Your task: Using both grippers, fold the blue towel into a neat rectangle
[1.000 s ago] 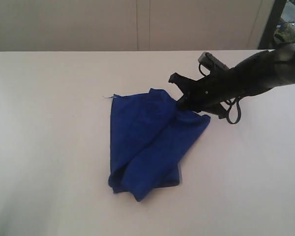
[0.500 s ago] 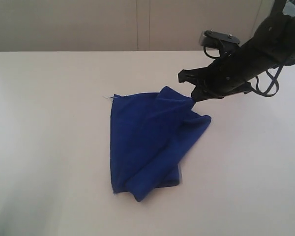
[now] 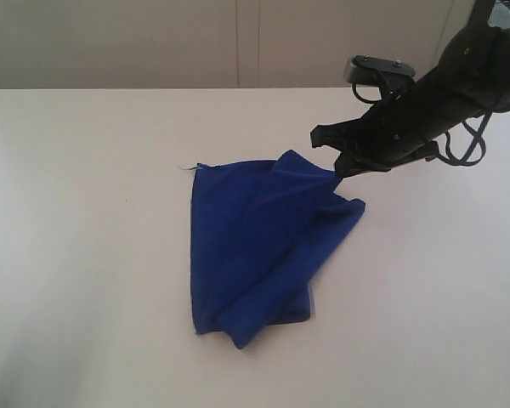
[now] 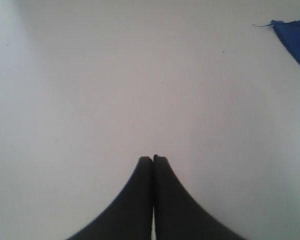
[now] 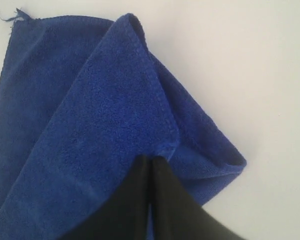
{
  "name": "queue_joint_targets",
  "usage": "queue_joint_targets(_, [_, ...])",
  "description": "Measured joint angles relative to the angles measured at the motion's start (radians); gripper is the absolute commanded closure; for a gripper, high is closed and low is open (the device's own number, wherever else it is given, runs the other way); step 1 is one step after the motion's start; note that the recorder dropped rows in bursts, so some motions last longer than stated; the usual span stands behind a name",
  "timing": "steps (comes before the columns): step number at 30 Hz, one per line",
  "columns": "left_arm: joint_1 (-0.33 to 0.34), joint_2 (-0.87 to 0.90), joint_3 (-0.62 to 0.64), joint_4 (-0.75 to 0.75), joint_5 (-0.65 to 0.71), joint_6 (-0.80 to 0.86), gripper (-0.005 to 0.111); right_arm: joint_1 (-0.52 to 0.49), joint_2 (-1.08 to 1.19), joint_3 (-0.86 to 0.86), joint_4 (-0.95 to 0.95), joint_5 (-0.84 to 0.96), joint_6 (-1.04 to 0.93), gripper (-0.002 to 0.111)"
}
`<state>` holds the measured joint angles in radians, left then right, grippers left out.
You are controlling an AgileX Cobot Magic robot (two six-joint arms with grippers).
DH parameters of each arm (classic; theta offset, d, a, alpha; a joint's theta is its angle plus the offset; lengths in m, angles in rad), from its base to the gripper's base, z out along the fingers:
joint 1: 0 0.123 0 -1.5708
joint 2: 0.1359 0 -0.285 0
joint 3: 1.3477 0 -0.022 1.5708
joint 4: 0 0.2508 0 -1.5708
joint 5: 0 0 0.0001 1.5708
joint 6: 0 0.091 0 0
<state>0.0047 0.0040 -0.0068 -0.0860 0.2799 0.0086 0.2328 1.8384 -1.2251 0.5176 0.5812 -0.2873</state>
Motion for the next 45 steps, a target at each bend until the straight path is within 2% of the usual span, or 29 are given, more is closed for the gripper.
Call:
queue_joint_targets(13, [0.0, 0.0, 0.0, 0.0, -0.007, 0.0, 0.107, 0.0, 0.0, 0.0, 0.0, -0.012, 0.002, 0.108])
queue_joint_targets(30, [0.0, 0.0, 0.002, -0.002, -0.347, 0.0, 0.107, 0.0, 0.0, 0.0, -0.002, -0.012, 0.004, 0.108])
queue_joint_targets(45, [0.0, 0.0, 0.002, -0.046, -0.331, -0.023, 0.107, 0.0, 0.0, 0.0, -0.002, -0.012, 0.004, 0.108])
